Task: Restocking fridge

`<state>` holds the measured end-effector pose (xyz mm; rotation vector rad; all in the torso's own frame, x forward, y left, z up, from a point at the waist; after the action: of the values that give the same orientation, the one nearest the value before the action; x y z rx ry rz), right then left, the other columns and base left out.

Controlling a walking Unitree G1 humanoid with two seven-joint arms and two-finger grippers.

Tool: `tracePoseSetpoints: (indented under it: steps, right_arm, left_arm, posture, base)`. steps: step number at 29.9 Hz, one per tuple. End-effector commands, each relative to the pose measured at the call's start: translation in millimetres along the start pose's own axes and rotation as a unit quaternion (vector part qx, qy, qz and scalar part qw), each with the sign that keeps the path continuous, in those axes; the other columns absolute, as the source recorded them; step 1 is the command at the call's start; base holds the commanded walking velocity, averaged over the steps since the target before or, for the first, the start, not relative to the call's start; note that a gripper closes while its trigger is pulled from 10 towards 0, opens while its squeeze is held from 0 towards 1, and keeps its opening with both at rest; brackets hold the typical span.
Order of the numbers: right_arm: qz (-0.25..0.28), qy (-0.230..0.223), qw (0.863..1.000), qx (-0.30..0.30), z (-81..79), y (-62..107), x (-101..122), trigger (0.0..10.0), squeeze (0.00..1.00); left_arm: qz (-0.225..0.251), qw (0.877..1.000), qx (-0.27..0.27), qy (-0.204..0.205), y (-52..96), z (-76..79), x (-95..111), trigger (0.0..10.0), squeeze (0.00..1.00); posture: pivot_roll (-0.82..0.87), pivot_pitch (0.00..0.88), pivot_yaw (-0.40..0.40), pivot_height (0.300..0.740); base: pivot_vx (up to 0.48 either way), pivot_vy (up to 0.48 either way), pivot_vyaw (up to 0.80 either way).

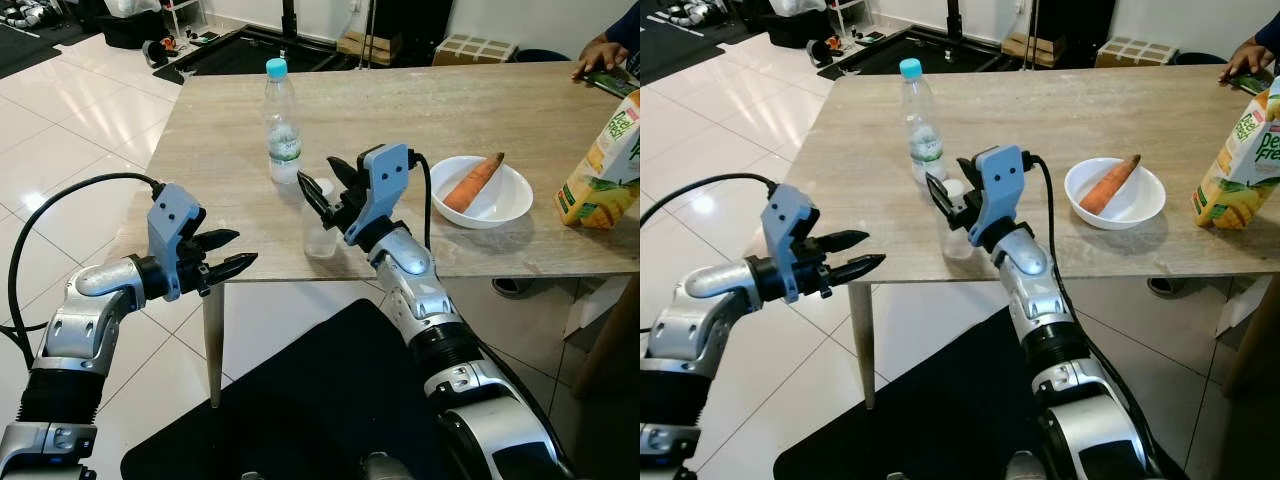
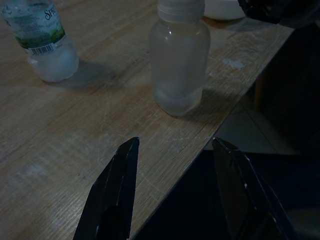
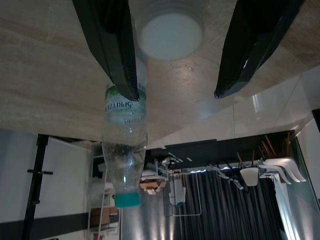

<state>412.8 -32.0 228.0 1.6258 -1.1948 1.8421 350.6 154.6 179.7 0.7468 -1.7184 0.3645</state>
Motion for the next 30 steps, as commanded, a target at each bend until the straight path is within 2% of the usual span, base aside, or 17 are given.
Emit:
tracePoseSetpoints:
  steps: [1,8,9,10,17,23,30]
  right_arm:
    - [-0.010,-0.018,1.000,-0.002,-0.7,-3.0,-3.4,10.0,1.00]
    - [-0.029,-0.020,0.999,0.007,-2.9,-6.5,-6.6,10.0,1.00]
    - [-0.038,-0.016,0.999,0.011,-3.7,-7.1,-8.5,10.0,0.32]
    - [-0.046,-0.011,0.999,0.015,-4.3,-7.5,-10.9,10.0,0.00]
    - [-0.067,-0.009,0.997,0.022,-6.1,-9.5,-17.1,10.0,0.00]
    - [-0.092,-0.016,0.995,0.040,-15.4,-9.7,-28.7,10.0,0.00]
    - [-0.101,-0.022,0.994,0.029,-13.3,-8.5,-33.9,10.0,0.00]
  left_arm:
    - [-0.026,1.000,-0.004,-0.006,3.3,2.2,-10.7,10.0,0.00]
    - [-0.021,1.000,-0.012,0.001,-1.8,7.3,-9.0,10.0,0.00]
    - [-0.018,1.000,-0.013,0.003,-3.5,8.2,-8.2,10.0,0.00]
    - [-0.016,1.000,-0.014,0.003,-5.0,9.1,-7.8,10.0,0.00]
    - [-0.012,1.000,-0.017,0.005,-9.1,11.5,-6.7,10.0,0.00]
    - [-0.018,1.000,-0.022,0.008,-10.6,13.6,-9.2,10.0,0.00]
    - [-0.021,1.000,-0.022,0.007,-11.2,13.0,-10.0,10.0,0.00]
  posture:
    - [-0.13,0.106,0.037,0.725]
    - [-0.14,0.107,0.038,0.725]
    - [-0.14,0.106,0.036,0.725]
    - [-0.14,0.106,0.036,0.725]
    - [-0.13,0.116,0.031,0.725]
    - [-0.13,0.117,0.030,0.725]
    - [-0.13,0.116,0.033,0.725]
  base:
    - [0.000,0.000,0.00]
    - [0.000,0.000,0.00]
    - [0.000,0.000,0.00]
    - [0.000,0.000,0.00]
    - [0.000,0.000,0.00]
    - [0.000,0.000,0.00]
    - [0.000,0.000,0.00]
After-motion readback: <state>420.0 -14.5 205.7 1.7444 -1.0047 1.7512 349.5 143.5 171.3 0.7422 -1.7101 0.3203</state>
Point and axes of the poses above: a point about 5 cm out from each wrist's last joint towards the gripper, its own y axis pointing back from the gripper into the wrist, its own x axis along the axis of the wrist's last joint, z = x × y, the point moved 6 cm from there along -y, pointing out of the wrist towards the gripper, and after that the axes turned 7 degrees about -y, right-handed, at the moved point
